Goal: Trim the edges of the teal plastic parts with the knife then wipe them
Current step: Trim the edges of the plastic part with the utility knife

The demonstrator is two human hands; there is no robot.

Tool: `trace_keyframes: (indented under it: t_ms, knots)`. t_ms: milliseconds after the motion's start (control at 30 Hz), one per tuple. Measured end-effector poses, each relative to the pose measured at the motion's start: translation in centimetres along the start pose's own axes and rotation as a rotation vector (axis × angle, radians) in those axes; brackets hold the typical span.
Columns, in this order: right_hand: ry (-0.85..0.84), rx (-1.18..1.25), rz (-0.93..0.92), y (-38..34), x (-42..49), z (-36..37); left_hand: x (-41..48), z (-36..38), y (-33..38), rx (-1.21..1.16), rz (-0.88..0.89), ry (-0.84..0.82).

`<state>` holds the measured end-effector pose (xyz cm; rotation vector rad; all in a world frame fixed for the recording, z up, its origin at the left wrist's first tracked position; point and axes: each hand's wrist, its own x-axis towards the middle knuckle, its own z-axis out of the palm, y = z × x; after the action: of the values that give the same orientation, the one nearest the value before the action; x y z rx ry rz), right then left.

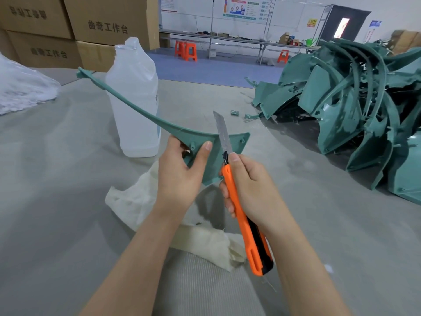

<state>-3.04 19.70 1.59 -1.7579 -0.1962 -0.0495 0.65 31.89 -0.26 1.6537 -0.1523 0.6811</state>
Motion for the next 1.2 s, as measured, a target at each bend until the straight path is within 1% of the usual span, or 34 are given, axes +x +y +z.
trace_keyframes:
  t_ms: [300,433,500,567,633,700,800,867,1067,1200]
  knots:
    - [-0.015,0.010,0.000,0.0,0.0,0.0,0.0,-0.1,-0.4,0.017,0.020,-0.002]
    - [-0.103,0.069,-0.046,-0.6,-0.5,1.0,0.0,0.0,-0.6,0.031,0.001,-0.049]
    - [-0.139,0.086,-0.079,-0.6,-0.7,1.8,0.1,0.0,-0.6,-0.015,-0.037,-0.090]
    - [-0.153,0.116,-0.076,-0.7,-0.8,1.9,0.3,-0.2,-0.8,-0.052,-0.060,-0.091]
    - [-0.132,0.168,-0.050,-0.7,-0.8,1.3,0.4,-0.3,-0.8,-0.011,-0.041,-0.072]
    - [-0.048,0.189,-0.035,-0.6,-0.6,0.5,0.3,-0.2,-0.7,0.015,-0.023,-0.046]
    - [0.083,0.097,-0.018,-0.2,-0.2,-0.4,0.2,-0.2,-0.4,-0.014,-0.031,-0.013]
    - [0.114,0.029,0.012,0.0,0.0,-0.7,0.3,-0.2,-0.2,-0.019,-0.031,-0.014]
    - [0.053,0.015,0.034,0.1,0.0,-0.1,0.1,-0.1,-0.1,-0.010,-0.017,-0.021]
    - [0.021,0.010,0.014,0.0,-0.1,0.2,0.0,0.0,-0.1,-0.009,-0.011,-0.017]
